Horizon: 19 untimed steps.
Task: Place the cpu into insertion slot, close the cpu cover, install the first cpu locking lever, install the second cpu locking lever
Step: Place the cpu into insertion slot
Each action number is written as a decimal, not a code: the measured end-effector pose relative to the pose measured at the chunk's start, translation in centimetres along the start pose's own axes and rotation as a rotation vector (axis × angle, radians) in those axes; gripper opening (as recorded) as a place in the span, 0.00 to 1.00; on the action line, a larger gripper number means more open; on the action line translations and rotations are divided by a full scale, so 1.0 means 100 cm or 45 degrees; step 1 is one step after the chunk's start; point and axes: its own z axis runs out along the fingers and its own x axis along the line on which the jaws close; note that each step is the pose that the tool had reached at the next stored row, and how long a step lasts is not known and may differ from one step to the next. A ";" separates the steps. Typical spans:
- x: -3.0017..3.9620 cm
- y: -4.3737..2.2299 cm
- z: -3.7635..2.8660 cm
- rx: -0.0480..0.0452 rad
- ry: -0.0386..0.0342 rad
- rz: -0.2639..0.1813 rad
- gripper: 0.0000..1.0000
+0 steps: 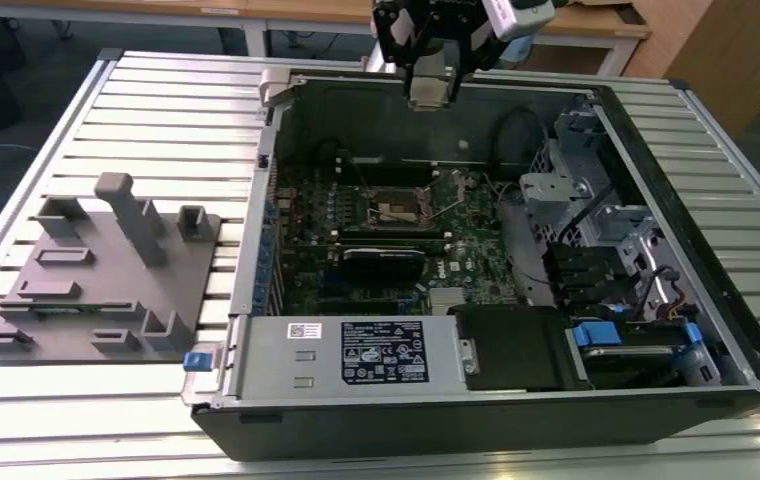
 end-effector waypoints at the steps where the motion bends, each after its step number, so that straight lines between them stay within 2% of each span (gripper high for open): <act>1: 0.0000 -0.0001 0.0010 0.000 0.0000 0.000 0.54; 4: -0.0001 -0.0003 0.0040 0.000 0.0001 0.000 0.54; 19: -0.0001 -0.0005 0.0056 0.000 0.0001 0.000 0.54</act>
